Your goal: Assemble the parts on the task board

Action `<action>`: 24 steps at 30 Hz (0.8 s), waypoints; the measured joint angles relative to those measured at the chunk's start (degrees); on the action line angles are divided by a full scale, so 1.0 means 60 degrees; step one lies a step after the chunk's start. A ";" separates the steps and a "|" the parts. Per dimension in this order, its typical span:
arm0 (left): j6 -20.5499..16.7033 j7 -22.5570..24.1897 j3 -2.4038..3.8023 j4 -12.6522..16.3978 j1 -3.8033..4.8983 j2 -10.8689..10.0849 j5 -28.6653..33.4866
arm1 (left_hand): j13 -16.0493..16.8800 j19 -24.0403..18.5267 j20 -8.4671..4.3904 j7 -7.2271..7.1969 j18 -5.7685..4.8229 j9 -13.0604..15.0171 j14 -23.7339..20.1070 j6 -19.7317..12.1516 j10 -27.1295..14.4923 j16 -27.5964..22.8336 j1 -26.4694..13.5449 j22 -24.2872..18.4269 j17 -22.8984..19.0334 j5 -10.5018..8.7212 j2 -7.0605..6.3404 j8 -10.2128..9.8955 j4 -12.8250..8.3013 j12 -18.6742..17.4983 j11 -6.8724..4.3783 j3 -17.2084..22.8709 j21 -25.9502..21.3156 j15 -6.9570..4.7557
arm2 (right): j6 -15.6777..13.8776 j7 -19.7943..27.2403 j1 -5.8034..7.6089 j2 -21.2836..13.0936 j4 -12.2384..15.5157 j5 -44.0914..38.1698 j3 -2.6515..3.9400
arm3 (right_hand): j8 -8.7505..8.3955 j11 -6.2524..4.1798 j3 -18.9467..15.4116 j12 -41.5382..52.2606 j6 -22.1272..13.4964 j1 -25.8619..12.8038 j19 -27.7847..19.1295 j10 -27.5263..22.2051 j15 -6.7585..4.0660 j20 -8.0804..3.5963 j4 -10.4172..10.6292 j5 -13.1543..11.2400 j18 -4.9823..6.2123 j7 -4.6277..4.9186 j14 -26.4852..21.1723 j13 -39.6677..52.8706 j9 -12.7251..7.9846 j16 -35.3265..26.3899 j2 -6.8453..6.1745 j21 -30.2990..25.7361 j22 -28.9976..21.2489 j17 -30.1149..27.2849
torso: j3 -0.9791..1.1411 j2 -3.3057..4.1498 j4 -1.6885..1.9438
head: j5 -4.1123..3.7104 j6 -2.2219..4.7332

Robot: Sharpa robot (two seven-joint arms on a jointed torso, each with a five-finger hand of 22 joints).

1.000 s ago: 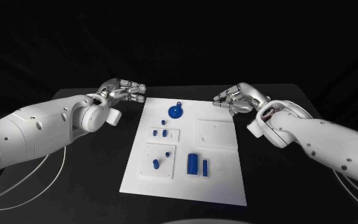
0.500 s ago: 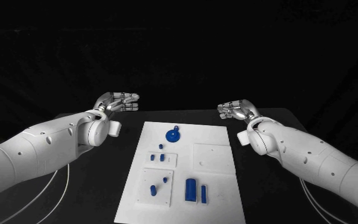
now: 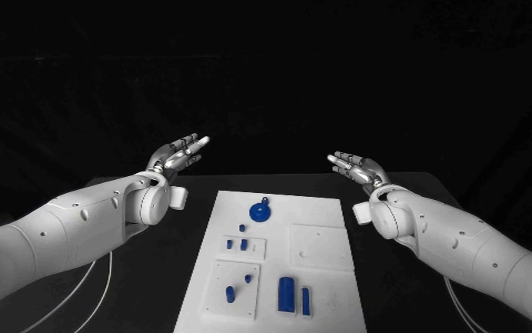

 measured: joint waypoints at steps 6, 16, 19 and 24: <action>-0.0390 0.0022 0.0264 0.0994 -0.0335 -0.0226 -0.0003 | -0.0112 -0.1967 -0.0564 -0.0226 -0.0335 -0.0116 -0.1808 -0.1694 -0.1739 -0.0087 -0.4555 -0.0150 -0.0121 -0.0093 0.0067 -0.0086 -0.0093 -0.0065 -0.0261 0.0040 -0.0137 -0.0305 | -0.0300 0.0085 0.0117 -0.0283 0.0917 0.0309 -0.0402 | -0.0105 -0.0310 -0.0616 -0.0077 -0.2670 -0.4835 -0.2056 -0.3064 -0.0290 -0.0418 0.0246 -0.0662 -0.0238 -0.0274 -0.3512 -0.0124 -0.0133 -0.0088 -0.0017 -0.0139 -0.0149 -0.0127 | 0.0009 -0.0276 -0.0004 | 0.0064 -0.0092; -0.2252 0.0330 0.0978 0.3887 -0.1349 -0.0917 -0.0006 | -0.0166 -0.3002 -0.0874 -0.0343 -0.0479 -0.0172 -0.2742 -0.2555 -0.2638 -0.0130 -0.8829 -0.0228 -0.0176 -0.0146 0.0098 -0.0126 -0.0131 -0.0141 -0.0408 0.0077 -0.0185 -0.0454 | -0.1813 0.0911 0.0485 -0.1202 0.3933 0.1983 -0.1657 | -0.0160 -0.0476 -0.0900 -0.0163 -0.4110 -0.7704 -0.3151 -0.4738 -0.0453 -0.0666 0.0375 -0.0992 -0.0385 -0.0417 -0.5458 -0.0187 -0.0203 -0.0174 -0.0025 -0.0182 -0.0215 -0.0195 | 0.0021 -0.0641 -0.0006 | 0.0118 -0.0173; -0.2928 0.0458 0.1149 0.4629 -0.1605 -0.1093 -0.0006 | -0.0172 -0.3093 -0.0894 -0.0360 -0.0479 -0.0176 -0.2815 -0.2640 -0.2700 -0.0130 -0.9232 -0.0231 -0.0177 -0.0147 0.0104 -0.0126 -0.0145 -0.0145 -0.0441 0.0092 -0.0185 -0.0484 | -0.2392 0.1244 0.0573 -0.1457 0.4792 0.2627 -0.1995 | -0.0160 -0.0495 -0.0927 -0.0163 -0.4228 -0.7965 -0.3229 -0.4877 -0.0477 -0.0679 0.0402 -0.1008 -0.0383 -0.0426 -0.5612 -0.0193 -0.0208 -0.0174 -0.0024 -0.0182 -0.0223 -0.0202 | 0.0022 -0.0664 -0.0007 | 0.0118 -0.0175; -0.3872 0.0664 0.1338 0.5424 -0.1860 -0.1284 -0.0006 | -0.0177 -0.3230 -0.0929 -0.0377 -0.0478 -0.0182 -0.2964 -0.2759 -0.2833 -0.0163 -0.9777 -0.0240 -0.0189 -0.0146 0.0104 -0.0125 -0.0156 -0.0145 -0.0439 0.0103 -0.0219 -0.0503 | -0.3237 0.1733 0.0687 -0.1751 0.5765 0.3558 -0.2361 | -0.0200 -0.0516 -0.0992 -0.0163 -0.4426 -0.8328 -0.3380 -0.5097 -0.0489 -0.0696 0.0414 -0.1069 -0.0384 -0.0459 -0.5862 -0.0202 -0.0217 -0.0173 -0.0025 -0.0219 -0.0236 -0.0212 | 0.0024 -0.0679 -0.0007 | 0.0119 -0.0176</action>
